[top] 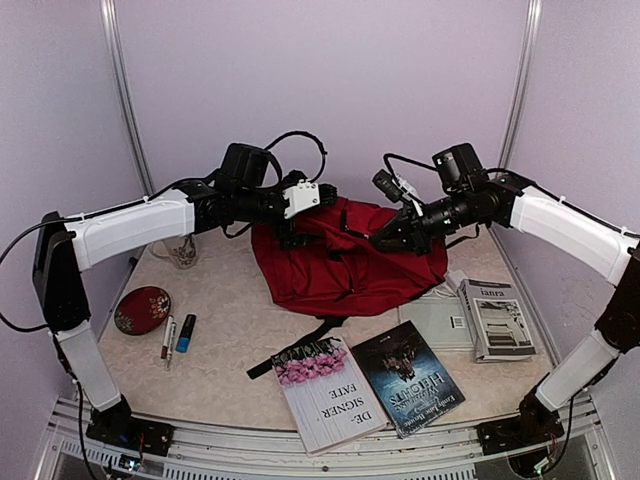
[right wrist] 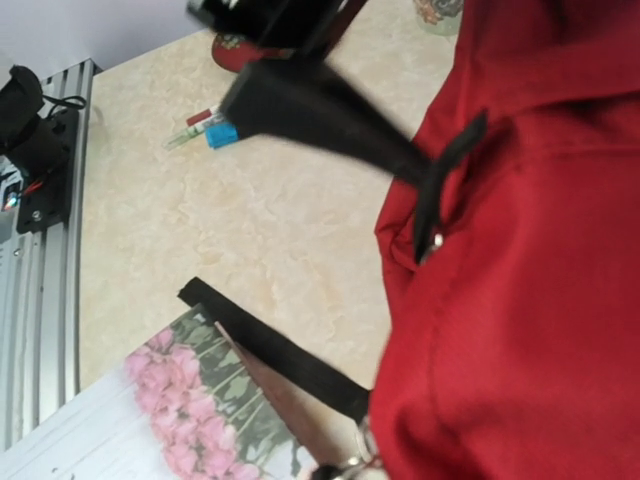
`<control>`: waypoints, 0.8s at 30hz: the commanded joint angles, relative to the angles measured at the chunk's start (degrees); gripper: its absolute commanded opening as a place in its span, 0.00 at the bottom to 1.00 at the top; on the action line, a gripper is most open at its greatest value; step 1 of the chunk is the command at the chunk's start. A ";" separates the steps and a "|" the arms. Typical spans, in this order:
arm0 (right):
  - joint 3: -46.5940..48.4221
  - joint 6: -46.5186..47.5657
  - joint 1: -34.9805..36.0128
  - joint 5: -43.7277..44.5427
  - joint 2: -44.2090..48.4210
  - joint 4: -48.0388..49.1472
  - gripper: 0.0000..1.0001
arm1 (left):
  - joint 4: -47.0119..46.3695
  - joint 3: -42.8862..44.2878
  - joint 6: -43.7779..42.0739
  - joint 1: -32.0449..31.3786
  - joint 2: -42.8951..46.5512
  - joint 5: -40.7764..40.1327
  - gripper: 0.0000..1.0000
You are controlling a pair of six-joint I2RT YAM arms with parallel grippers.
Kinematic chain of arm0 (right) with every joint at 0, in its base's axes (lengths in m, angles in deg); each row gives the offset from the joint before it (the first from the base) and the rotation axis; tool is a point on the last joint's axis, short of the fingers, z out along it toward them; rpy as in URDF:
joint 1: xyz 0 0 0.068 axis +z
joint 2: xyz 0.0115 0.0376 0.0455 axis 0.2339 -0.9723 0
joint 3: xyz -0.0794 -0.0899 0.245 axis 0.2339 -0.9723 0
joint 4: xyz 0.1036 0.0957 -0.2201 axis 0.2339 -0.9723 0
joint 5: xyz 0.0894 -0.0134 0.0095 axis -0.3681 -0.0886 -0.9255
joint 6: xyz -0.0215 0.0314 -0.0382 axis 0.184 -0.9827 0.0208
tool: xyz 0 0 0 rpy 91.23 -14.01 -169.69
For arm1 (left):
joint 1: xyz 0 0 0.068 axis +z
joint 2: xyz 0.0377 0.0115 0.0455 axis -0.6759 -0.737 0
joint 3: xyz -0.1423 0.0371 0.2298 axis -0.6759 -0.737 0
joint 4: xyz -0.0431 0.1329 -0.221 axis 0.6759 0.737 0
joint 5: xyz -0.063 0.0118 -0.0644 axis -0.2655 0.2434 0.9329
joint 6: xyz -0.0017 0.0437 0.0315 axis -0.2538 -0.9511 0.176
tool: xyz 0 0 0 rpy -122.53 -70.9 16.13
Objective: Pack the student bag
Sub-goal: Hold the student bag at the center of the board, then unzip the largest pocket of the student bag.
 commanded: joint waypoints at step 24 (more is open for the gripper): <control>-28.36 -14.19 -23.75 10.09 21.41 7.22 0.00 | -18.53 -11.04 12.47 3.22 8.48 1.71 0.00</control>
